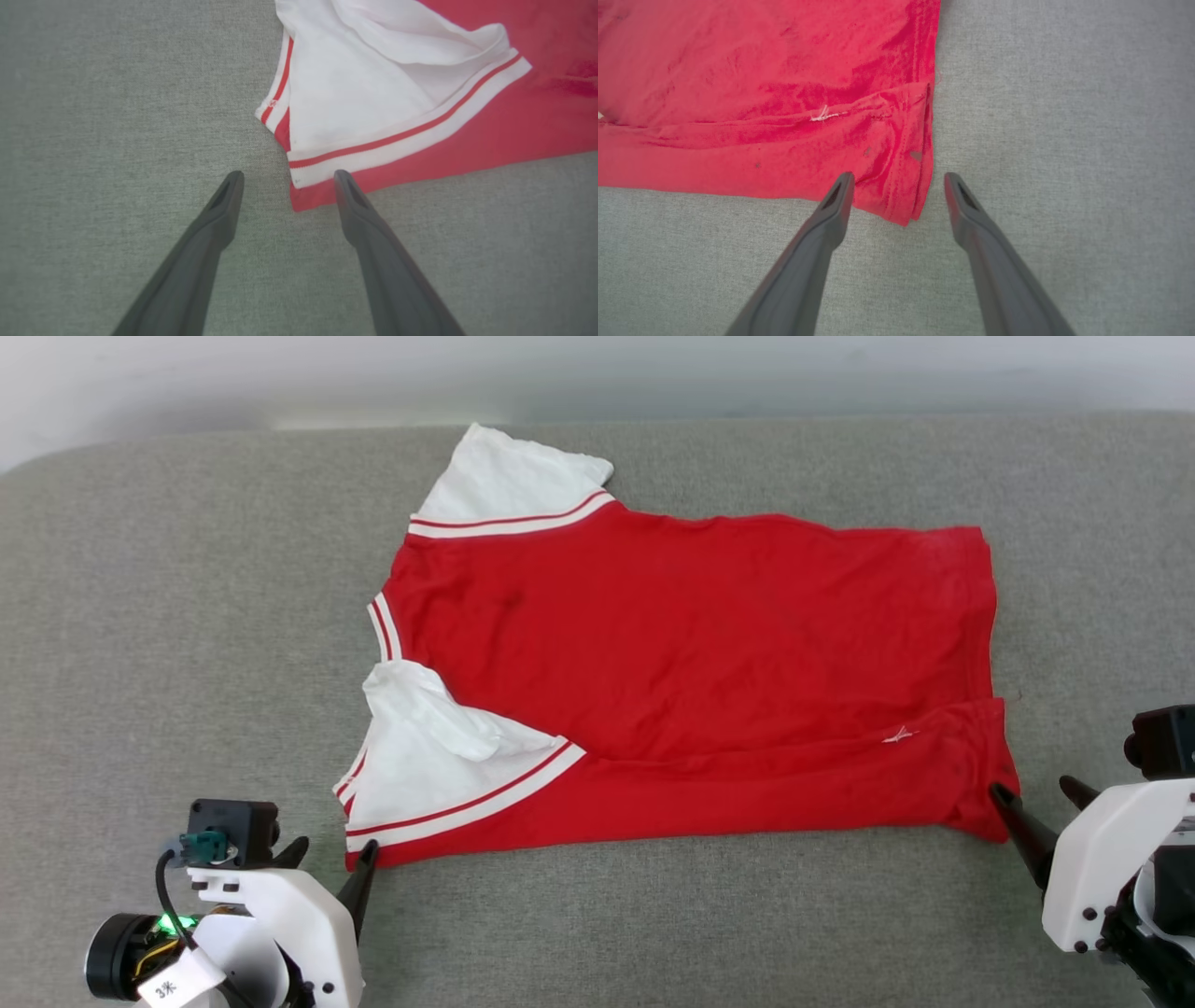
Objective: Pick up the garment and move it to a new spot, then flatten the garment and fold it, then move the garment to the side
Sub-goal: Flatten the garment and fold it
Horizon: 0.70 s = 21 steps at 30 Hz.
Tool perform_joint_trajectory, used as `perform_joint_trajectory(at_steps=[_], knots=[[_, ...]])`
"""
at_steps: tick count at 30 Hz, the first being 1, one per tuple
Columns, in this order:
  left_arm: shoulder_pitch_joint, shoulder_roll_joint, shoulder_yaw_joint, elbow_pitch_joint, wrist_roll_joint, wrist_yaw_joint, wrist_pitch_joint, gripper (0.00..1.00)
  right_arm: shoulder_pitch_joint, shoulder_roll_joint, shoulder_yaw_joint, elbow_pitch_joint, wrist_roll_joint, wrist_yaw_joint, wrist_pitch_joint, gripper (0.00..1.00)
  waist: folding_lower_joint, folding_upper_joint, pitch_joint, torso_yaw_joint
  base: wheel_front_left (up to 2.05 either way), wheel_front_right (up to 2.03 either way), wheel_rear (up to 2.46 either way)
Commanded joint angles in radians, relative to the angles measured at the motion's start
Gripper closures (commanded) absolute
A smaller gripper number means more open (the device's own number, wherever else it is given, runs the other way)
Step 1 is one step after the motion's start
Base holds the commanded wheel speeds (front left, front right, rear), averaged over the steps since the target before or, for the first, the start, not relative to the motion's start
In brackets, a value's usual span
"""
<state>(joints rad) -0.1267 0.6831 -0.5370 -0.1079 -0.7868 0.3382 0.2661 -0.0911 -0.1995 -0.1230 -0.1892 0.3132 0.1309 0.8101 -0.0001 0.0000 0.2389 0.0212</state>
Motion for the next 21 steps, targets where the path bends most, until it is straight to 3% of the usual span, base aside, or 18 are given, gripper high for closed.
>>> perform_joint_trajectory(at_steps=[1,13,14,15,16,21], knots=[[-0.002,0.002,0.006,-0.005,-0.002,0.014,0.01,0.0,0.013,0.017,-0.01,-0.028,-0.013,0.0,0.01,0.0,0.0001,0.0,0.024,-0.01,0.0,0.0,0.0],[-0.019,0.001,-0.008,0.114,-0.017,0.0,0.043,0.0,0.023,0.051,-0.015,-0.107,-0.015,0.0,0.018,0.0,0.0001,0.0,0.1,-0.04,0.0,0.0,0.0],[-0.015,-0.005,-0.016,0.123,-0.026,-0.007,0.055,0.07,0.023,0.049,-0.014,-0.109,-0.016,0.0,0.017,0.0,0.0001,0.0,0.103,-0.041,0.0,0.0,0.0],[-0.012,-0.011,-0.026,0.132,-0.033,-0.017,0.064,0.58,0.022,0.047,-0.015,-0.11,-0.016,0.0,0.017,0.0,0.0001,0.0,0.104,-0.041,0.0,0.0,0.0],[-0.007,-0.018,-0.035,0.138,-0.041,-0.026,0.075,1.0,0.021,0.043,-0.014,-0.112,-0.019,0.0,0.017,0.0,0.0001,0.0,0.104,-0.042,0.0,0.0,0.0],[-0.015,-0.024,-0.047,0.14,-0.041,-0.052,0.064,1.0,0.006,0.019,-0.007,-0.114,-0.022,0.0,0.022,0.0,0.0001,0.0,0.086,-0.033,0.0,0.0,0.0]])
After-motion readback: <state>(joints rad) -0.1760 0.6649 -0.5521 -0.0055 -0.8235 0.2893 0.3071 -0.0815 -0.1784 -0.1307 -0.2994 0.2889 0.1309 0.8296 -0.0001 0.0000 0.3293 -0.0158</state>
